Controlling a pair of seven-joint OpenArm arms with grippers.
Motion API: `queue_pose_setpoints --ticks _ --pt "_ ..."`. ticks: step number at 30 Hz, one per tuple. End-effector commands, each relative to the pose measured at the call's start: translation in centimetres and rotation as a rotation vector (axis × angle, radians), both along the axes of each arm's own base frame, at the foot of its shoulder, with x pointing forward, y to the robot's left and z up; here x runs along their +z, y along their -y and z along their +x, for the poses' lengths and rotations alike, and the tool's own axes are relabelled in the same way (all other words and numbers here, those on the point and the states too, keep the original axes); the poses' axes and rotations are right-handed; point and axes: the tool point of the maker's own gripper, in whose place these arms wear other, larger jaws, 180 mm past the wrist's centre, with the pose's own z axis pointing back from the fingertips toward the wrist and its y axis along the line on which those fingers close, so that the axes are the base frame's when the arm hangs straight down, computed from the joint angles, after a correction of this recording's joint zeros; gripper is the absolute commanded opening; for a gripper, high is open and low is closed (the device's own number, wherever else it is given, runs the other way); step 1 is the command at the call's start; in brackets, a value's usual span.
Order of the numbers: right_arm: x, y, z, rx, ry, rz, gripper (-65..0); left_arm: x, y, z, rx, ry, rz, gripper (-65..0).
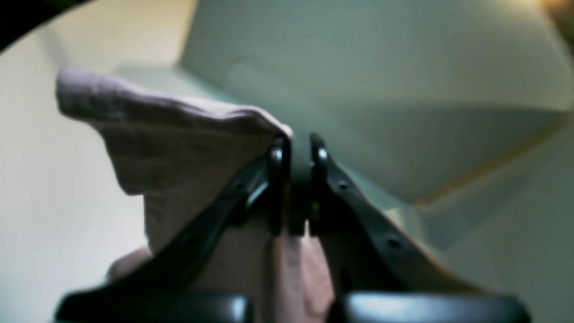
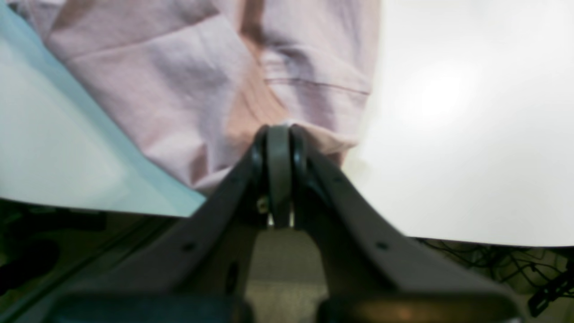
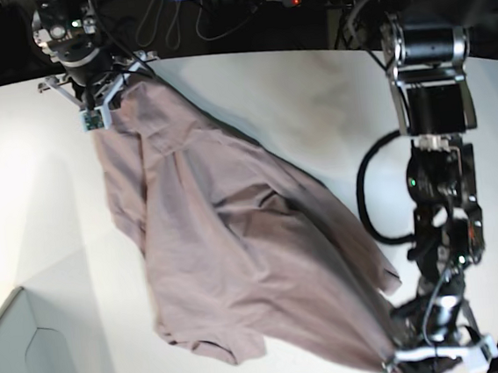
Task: Layout the t-shirt on the table in an organized manner, then fold the t-shirt properly
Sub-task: 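Swing the held shirt with the left gripper to spread it out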
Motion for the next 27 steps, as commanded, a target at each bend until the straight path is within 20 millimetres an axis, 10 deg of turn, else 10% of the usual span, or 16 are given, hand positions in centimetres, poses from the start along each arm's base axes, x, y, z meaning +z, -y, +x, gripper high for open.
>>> queue_pose_setpoints --ticks 1,9,19,27 --pt "0.5 0.0 0.3 0.005 0.023 -0.001 -65.0 4.2 -0.3 0.6 0.019 0.109 -0.003 -65.0" --pt "1.0 0.1 1.5 0.003 0.051 -0.002 -65.0 7.6 4.6 3.3 -0.066 0.151 -0.039 -65.0" --pt "1.0 0.1 1.4 0.003 0.048 -0.002 -65.0 -6.6 10.9 9.4 -0.101 -0.343 -0.109 -62.9" --pt "1.1 -0.1 1.5 0.003 0.052 0.002 -65.0 -12.6 9.8 7.1 -0.041 -0.425 -0.110 -26.8"
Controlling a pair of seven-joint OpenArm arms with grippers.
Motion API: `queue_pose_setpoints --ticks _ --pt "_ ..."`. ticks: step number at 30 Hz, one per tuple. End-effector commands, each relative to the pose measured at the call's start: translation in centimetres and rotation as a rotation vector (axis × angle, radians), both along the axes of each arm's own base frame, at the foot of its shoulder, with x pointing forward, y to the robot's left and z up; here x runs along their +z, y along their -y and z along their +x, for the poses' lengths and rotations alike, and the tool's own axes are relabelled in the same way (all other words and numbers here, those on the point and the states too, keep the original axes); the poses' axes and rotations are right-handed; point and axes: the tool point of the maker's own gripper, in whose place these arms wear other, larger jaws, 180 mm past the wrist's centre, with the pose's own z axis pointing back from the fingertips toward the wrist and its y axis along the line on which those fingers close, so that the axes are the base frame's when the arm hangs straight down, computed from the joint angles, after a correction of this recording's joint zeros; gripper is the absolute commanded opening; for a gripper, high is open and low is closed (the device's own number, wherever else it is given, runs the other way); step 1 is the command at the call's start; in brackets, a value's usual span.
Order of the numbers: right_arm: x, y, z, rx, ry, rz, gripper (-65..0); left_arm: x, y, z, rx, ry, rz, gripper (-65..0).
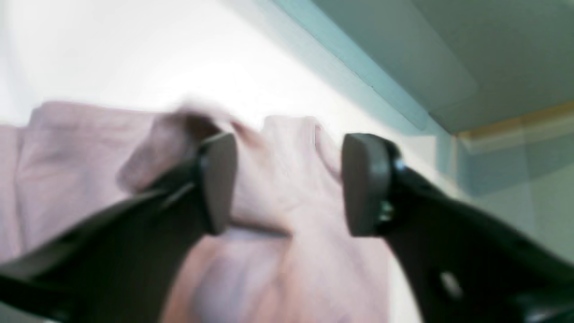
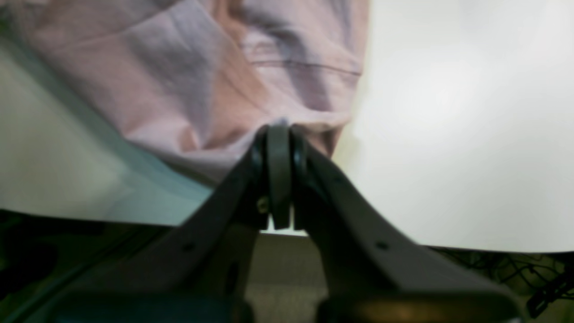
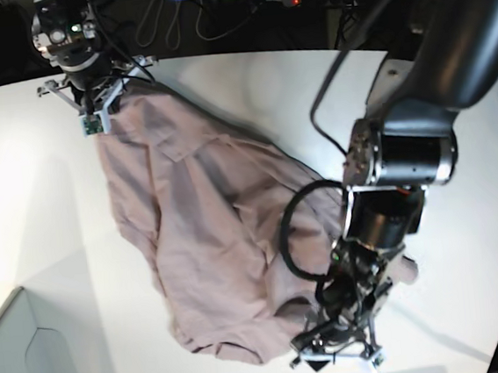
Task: Layout the t-shirt on the table in an organized manner, then fold the t-shirt properly
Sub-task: 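Swing the held shirt with the left gripper to spread it out, then stretch the shirt between both grippers and lay it flat, releasing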
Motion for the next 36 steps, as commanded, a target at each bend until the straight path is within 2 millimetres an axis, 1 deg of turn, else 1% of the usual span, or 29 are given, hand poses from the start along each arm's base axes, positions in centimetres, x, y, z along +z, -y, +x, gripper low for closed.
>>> queue_pose_setpoints --ticks 1,3,6,8,10,12,14,17,19,25,26,27,28,30,32,34,35,36 --pt "0.8 -0.1 0.7 0.005 0.039 0.003 -65.0 1.9 -0.9 0.9 0.014 0.062 0.007 -24.8" --pt "0.9 -0.1 0.9 0.005 0.042 0.003 -65.0 1.0 -3.4 0.1 0.043 0.075 0.028 -22.6" --pt "0.9 -0.2 1.0 0.006 0.045 0.003 -65.0 -1.4 -7.0 -2.1 0.087 0.062 0.064 -22.6" --pt "0.9 -0.2 1.0 0.006 0.045 0.003 -65.0 -2.4 -9.4 -3.0 0.110 0.047 0.095 -22.6" --pt "0.9 -0.2 1.0 0.007 0.045 0.004 -65.0 -3.6 -11.1 -4.0 0.128 0.024 0.116 -22.6" --pt "1.0 -0.2 1.1 0.007 0.046 0.004 -65.0 -4.9 -12.5 -5.1 0.139 -0.003 0.135 -22.6" --pt "1.0 -0.2 1.1 0.007 0.046 0.004 -65.0 -5.3 -13.1 -5.6 0.145 -0.012 0.144 -22.6" --pt "1.0 -0.2 1.1 0.007 0.046 0.004 -65.0 -6.2 -13.1 -6.2 0.144 -0.030 0.146 -22.7" --pt "1.0 -0.2 1.1 0.007 0.046 0.004 -65.0 -6.5 -13.1 -6.4 0.143 -0.035 0.146 -22.7" --pt "1.0 -0.2 1.1 0.006 0.047 0.003 -65.0 -9.0 -13.0 -8.5 0.139 -0.086 0.148 -23.2" --pt "1.0 -0.2 1.1 0.006 0.047 0.003 -65.0 -9.1 -13.0 -8.6 0.139 -0.088 0.148 -24.6" --pt "1.0 -0.2 1.1 0.006 0.047 0.003 -65.0 -9.1 -12.9 -8.6 0.138 -0.088 0.146 -28.2" --pt "1.0 -0.2 1.1 0.006 0.047 0.003 -65.0 -9.1 -12.9 -8.6 0.138 -0.088 0.146 -33.8" --pt "1.0 -0.1 1.1 0.005 0.047 0.001 -65.0 -9.1 -12.9 -8.5 0.139 -0.087 0.147 -47.4" --pt "1.0 0.0 1.1 0.006 0.047 0.000 -65.0 -8.9 -13.1 -8.5 0.145 -0.080 0.152 -63.7" --pt "1.3 0.1 1.8 0.006 0.064 -0.002 -65.0 -8.7 -13.4 -8.4 0.152 -0.067 0.157 -65.0" --pt "1.4 0.2 2.2 0.006 0.072 -0.006 -65.0 -8.3 -13.4 -8.2 0.156 -0.056 0.157 -62.8" --pt "1.7 0.9 2.6 0.000 0.083 -0.020 -65.0 -8.1 -13.5 -8.1 0.162 -0.049 0.151 -63.9"
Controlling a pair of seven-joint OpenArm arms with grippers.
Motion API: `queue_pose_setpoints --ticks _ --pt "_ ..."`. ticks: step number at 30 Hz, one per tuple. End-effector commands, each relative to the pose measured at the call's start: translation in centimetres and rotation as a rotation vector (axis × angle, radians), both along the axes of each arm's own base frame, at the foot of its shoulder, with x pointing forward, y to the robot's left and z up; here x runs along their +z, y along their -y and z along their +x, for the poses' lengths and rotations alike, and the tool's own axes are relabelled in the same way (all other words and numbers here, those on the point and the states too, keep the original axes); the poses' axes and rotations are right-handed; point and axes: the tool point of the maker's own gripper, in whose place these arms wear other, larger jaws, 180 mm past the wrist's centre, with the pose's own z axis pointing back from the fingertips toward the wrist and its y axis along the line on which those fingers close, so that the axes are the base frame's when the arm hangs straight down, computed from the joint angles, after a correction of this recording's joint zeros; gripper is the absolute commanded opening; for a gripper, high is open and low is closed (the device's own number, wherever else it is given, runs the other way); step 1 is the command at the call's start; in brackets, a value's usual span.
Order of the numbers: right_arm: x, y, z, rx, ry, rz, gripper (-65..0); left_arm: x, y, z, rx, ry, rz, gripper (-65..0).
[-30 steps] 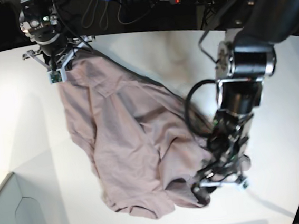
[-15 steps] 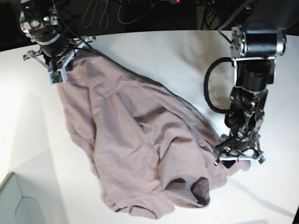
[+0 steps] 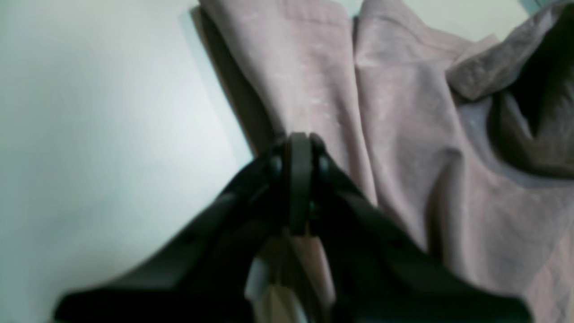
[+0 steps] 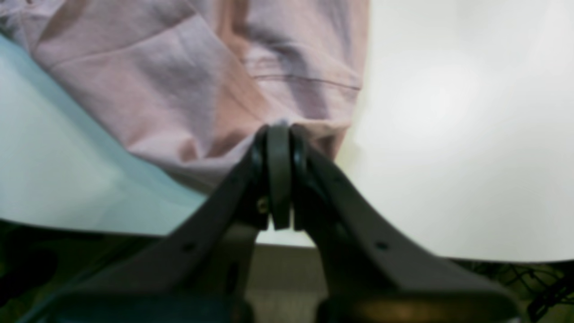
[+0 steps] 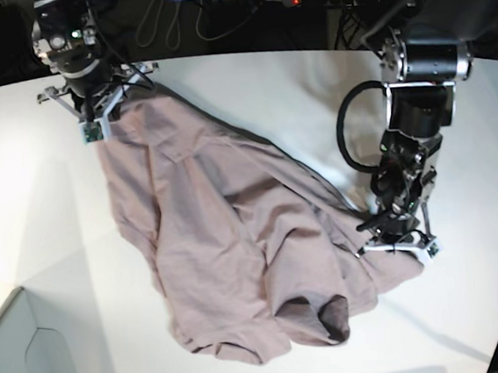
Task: Layout the t-shirt on the table in an organized manner, then fold the t-shirt properly
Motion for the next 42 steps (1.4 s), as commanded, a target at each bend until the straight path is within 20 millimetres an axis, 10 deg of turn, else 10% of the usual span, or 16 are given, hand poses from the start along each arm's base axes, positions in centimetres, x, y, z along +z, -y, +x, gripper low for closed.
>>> queue_pose_setpoints --ticks 1,15,25,34,42 --pt "1.3 1.0 1.3 -0.003 0.060 -0.022 -65.0 3.3 -0.8 2.4 0.019 0.095 0.000 -65.0" --pt "5.7 9.7 5.1 -0.202 0.213 -0.134 -65.0 8.4 -8.6 -9.5 0.157 0.203 -0.045 -64.8" --pt "6.0 9.3 5.3 -0.193 0.222 -0.130 -65.0 7.9 -12.7 -18.0 0.223 0.092 0.013 -62.7" --pt "5.8 9.1 5.0 -0.191 0.215 -0.124 -65.0 6.6 -12.5 -22.1 0.323 0.028 -0.097 -31.9" --pt "5.2 3.1 3.9 -0.045 0.189 -0.051 -65.0 7.7 -14.2 -24.0 0.365 0.025 -0.060 -19.1"
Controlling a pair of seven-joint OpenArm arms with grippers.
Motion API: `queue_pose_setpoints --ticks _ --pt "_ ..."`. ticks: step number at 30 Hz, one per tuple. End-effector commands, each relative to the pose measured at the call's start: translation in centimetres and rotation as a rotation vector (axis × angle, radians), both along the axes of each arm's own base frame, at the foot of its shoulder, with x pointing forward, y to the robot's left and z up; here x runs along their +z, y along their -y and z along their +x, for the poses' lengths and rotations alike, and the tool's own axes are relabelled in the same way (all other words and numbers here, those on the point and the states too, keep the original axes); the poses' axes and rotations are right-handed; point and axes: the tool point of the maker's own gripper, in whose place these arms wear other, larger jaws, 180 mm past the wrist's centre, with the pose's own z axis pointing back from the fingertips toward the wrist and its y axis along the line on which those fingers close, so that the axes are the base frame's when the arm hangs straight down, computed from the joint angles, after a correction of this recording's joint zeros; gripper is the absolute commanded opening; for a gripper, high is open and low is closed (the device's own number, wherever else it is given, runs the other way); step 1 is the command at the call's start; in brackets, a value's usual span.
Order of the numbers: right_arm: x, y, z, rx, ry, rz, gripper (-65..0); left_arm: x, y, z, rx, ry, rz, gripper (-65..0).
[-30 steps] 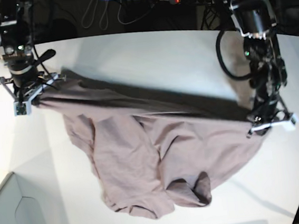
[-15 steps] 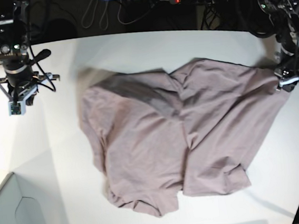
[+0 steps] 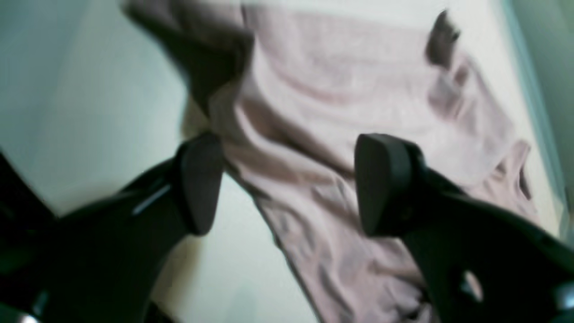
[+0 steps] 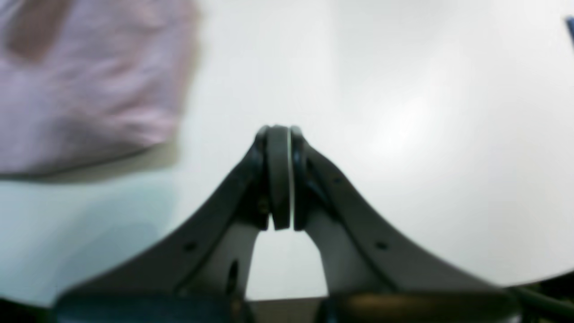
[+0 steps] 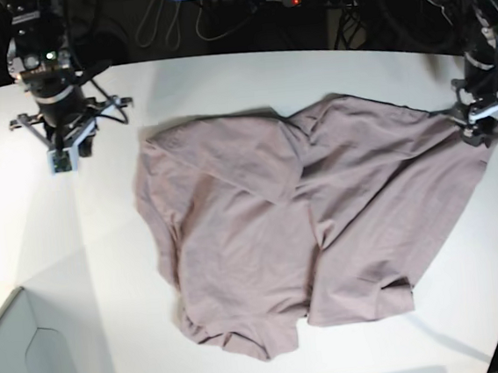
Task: Layout the t-shirt on the table in an organized manner, then fold the t-shirt properly
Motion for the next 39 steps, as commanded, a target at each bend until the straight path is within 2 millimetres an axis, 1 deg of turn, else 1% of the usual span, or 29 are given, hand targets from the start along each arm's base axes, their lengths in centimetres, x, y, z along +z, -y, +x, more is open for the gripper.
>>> queue_pose_setpoints --ticks 1,3,5,10,13,17,19,21,22,27,29,31,36,39 --pt "1.3 -0.4 0.7 0.019 0.052 -0.003 -65.0 1.2 -1.6 -0.1 0.027 0.017 0.048 -18.2" --pt "1.3 -1.7 0.6 0.048 0.051 0.012 -65.0 1.1 -3.2 -0.4 0.055 0.011 0.054 -17.6" --pt "1.0 -2.7 0.2 0.070 0.037 0.027 -65.0 0.1 -4.6 -0.8 0.073 -0.018 0.045 -17.6" --pt "0.5 -4.1 -0.4 0.098 0.020 0.047 -65.0 -2.1 -7.1 0.1 0.093 -0.062 0.005 -17.6" --pt "0.4 -4.1 -0.6 0.099 0.015 0.048 -65.0 -2.8 -8.2 1.1 0.105 -0.069 -0.021 -17.7" --pt "0.3 -4.1 -0.7 0.099 0.012 0.048 -65.0 -2.8 -10.1 2.2 0.126 -0.070 -0.028 -17.8" --pt "0.3 -4.1 -0.7 0.099 0.012 0.048 -65.0 -3.2 -11.1 2.6 0.148 -0.069 -0.026 -17.8" --pt "0.3 -4.1 -0.8 0.099 0.007 0.048 -65.0 -3.9 -11.2 3.4 0.143 -0.078 -0.029 -18.0" --pt "0.2 -4.2 -0.8 0.098 0.006 0.050 -65.0 -4.1 -11.4 3.7 0.131 -0.089 -0.018 -19.1" --pt "0.2 -4.2 -0.8 0.097 0.003 0.049 -65.0 -4.9 -10.8 5.3 0.093 -0.099 0.048 -31.9" --pt "0.2 -4.2 -0.8 0.097 0.001 0.049 -65.0 -5.0 -10.5 5.8 0.079 -0.090 0.082 -36.7" --pt "0.2 -4.2 -0.8 0.097 0.001 0.049 -65.0 -4.7 -10.2 6.4 0.067 -0.078 0.111 -40.0" --pt "-0.2 -4.1 -1.4 0.097 -0.014 0.050 -65.0 -4.6 -10.0 7.1 0.063 -0.067 0.118 -40.5" --pt "-0.3 -4.1 -1.6 0.097 -0.019 0.050 -65.0 -6.3 -9.8 7.0 0.083 -0.096 0.069 -40.5"
